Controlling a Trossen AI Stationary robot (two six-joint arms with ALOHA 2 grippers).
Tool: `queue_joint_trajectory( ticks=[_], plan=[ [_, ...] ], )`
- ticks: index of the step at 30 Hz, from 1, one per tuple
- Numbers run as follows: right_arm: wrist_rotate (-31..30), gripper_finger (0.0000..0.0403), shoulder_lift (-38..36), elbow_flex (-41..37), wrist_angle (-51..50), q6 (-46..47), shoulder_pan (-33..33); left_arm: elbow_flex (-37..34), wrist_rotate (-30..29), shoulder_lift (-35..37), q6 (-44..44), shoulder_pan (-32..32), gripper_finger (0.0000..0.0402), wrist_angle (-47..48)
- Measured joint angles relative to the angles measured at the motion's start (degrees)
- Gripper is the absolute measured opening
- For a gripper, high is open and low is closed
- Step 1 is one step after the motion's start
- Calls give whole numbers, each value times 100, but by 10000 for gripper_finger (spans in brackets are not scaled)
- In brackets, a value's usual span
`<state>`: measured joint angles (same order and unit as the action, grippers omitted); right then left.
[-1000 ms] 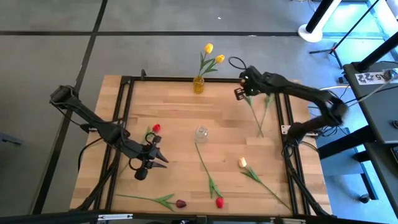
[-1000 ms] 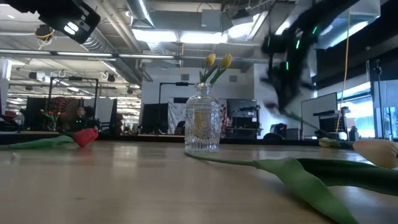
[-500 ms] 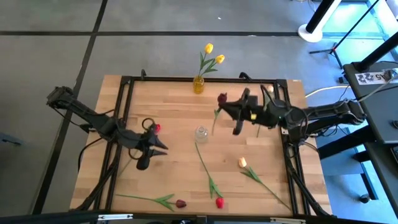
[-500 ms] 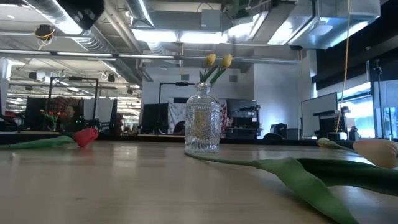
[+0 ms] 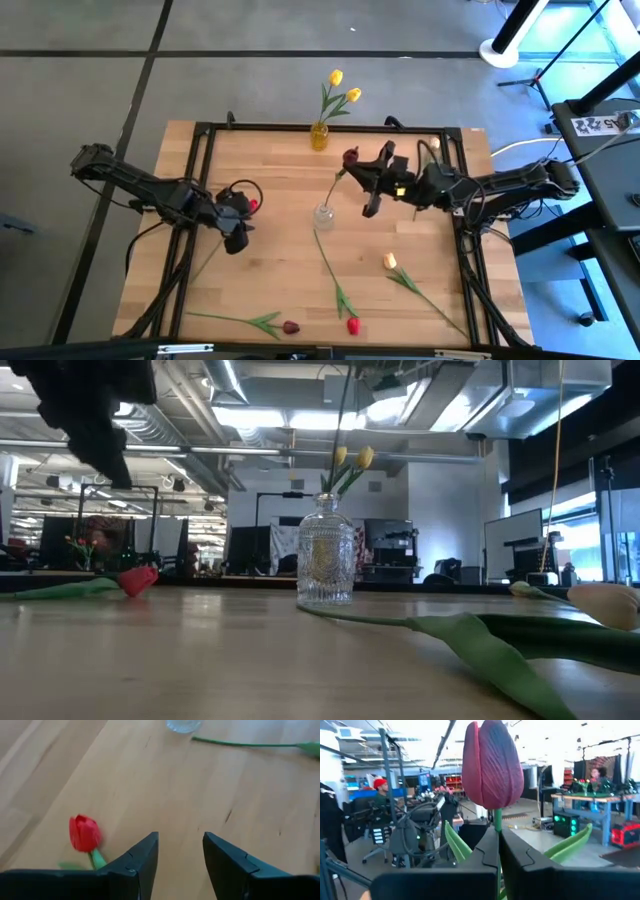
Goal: Sort flowers into vase by color
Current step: Put the top dark red tulip into the transparent vase
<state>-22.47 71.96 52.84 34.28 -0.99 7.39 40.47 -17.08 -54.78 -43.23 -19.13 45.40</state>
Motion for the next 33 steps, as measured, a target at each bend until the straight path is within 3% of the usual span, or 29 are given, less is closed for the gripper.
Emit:
queue_joint_trajectory(
  ticks=[12,17,25,33],
  plan=[
    [-103,14,396,0,-497,329,10,-557,-278,-57,-1068,117,151,519],
    [-139,92,396,0,-964,397,10,-754,-351,-363,-1070,487,151,506],
    [564,228,288,2,-1147,395,16,-1097,-57,-1205,-975,1247,151,367],
    [989,301,-1,7,-1330,377,16,-1479,375,-1509,-679,1616,149,-664]
  ],
)
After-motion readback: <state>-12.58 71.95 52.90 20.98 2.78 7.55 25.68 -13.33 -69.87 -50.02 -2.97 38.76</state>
